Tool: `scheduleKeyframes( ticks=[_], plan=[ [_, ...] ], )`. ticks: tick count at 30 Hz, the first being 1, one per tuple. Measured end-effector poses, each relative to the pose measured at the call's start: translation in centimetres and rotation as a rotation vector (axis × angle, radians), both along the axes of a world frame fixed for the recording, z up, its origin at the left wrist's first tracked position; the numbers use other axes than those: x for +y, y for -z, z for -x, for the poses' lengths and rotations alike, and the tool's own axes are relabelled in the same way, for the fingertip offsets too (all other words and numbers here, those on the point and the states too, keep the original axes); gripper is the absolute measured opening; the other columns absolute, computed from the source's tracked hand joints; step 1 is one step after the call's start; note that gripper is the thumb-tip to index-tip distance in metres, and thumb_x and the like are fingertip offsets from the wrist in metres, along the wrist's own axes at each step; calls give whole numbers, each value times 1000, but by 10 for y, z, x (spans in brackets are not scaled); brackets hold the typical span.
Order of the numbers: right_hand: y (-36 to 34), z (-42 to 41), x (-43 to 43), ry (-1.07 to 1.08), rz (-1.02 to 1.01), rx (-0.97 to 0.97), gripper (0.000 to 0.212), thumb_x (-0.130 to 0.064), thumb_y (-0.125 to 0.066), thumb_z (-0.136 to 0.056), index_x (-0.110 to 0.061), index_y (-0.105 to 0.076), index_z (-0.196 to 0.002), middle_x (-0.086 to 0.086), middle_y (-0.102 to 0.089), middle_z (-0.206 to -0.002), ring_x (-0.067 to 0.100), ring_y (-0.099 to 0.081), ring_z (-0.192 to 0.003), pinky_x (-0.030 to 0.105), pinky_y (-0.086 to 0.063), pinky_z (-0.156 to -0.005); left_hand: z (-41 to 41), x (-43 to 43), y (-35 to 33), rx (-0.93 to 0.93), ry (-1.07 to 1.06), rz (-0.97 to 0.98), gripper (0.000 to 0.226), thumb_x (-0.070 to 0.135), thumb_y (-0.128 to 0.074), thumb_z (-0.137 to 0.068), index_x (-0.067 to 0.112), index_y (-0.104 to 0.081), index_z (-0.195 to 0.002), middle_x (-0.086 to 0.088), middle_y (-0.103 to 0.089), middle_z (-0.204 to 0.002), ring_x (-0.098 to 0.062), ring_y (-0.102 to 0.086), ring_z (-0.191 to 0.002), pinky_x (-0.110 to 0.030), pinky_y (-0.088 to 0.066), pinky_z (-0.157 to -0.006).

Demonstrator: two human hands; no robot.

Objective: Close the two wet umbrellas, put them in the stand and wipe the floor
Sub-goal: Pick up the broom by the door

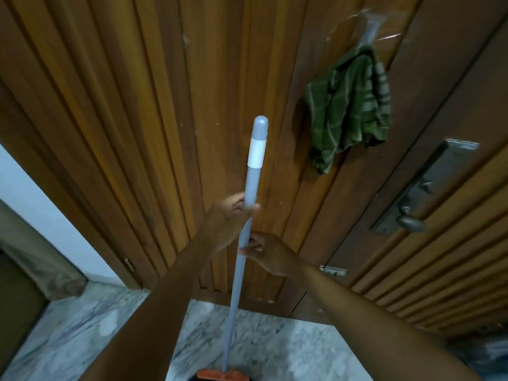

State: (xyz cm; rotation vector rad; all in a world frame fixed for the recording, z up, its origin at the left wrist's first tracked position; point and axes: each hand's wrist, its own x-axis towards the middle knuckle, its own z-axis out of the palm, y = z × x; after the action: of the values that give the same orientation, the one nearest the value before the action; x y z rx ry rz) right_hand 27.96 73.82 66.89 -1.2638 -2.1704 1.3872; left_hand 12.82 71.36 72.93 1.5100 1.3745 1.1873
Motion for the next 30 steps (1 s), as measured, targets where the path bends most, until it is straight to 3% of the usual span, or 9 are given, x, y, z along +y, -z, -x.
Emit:
scheduleKeyframes(
  ticks=[2,7,9,12,14,17,22,26,30],
  plan=[
    [-19,-21,-16,-4,-77,24,30,-28,-64,-94,-9,-63,-117,4,-69,-110,14,-65,-98,28,-52,-87,-20,-14,-18,-56,9,-62,10,27,-66,-91,22,-67,-99,-10,-70,-80,-21,-67,-74,-40,-55,-78],
    [-68,-99,-67,81,-146,105,23,-20,-64,-94,0,-62,-106,-8,-54,-76,-3,-47,-61,17,-39,-61,-96,-56,-72,-65,130,-191,17,22,-64,-93,18,-66,-109,-6,-69,-81,-13,-67,-76,-30,-57,-77],
    [-88,-138,-93,113,-208,111,20,-26,-65,-93,-9,-64,-104,-7,-59,-79,-1,-51,-63,20,-42,-62,-134,-78,-92,-71,182,-233,13,21,-63,-93,21,-66,-106,-7,-68,-80,-14,-66,-74,-33,-57,-77],
    [-111,-201,-137,193,-283,97,26,-40,-66,-89,-17,-65,-101,8,-69,-92,27,-67,-80,46,-55,-73,-197,-112,-120,-62,277,-280,15,20,-62,-94,20,-66,-109,-6,-67,-80,-12,-65,-73,-30,-56,-75],
    [-121,-245,-170,259,-322,85,33,-44,-65,-87,-16,-65,-104,12,-70,-100,32,-68,-91,54,-55,-82,-241,-136,-132,-62,357,-299,15,20,-62,-94,21,-66,-109,-4,-68,-80,-11,-66,-73,-25,-56,-73],
    [-134,-310,-221,393,-388,73,29,-42,-65,-88,-18,-67,-105,3,-72,-100,17,-70,-91,48,-56,-85,-309,-171,-147,-66,470,-317,16,25,-62,-94,27,-65,-110,-1,-71,-82,-10,-68,-76,-24,-57,-78],
    [-147,-409,-298,598,-435,62,28,-36,-67,-90,-20,-66,-112,-5,-72,-101,4,-69,-93,35,-58,-86,-413,-223,-166,-103,665,-327,14,25,-60,-95,30,-62,-108,-4,-71,-87,0,-68,-78,-7,-50,-71],
    [-140,-475,-350,791,-455,82,41,-38,-71,-87,-21,-63,-123,-11,-70,-109,0,-67,-98,27,-57,-90,-487,-250,-180,-148,817,-333,19,22,-59,-96,15,-63,-113,-15,-70,-87,-19,-69,-79,-24,-56,-79],
    [-128,-536,-393,964,-470,45,33,-34,-69,-89,-20,-66,-119,-8,-70,-109,4,-67,-100,25,-56,-89,-563,-269,-183,-246,960,-276,10,11,-59,-95,9,-62,-105,-17,-64,-82,-24,-63,-74,-27,-55,-68]
  ],
)
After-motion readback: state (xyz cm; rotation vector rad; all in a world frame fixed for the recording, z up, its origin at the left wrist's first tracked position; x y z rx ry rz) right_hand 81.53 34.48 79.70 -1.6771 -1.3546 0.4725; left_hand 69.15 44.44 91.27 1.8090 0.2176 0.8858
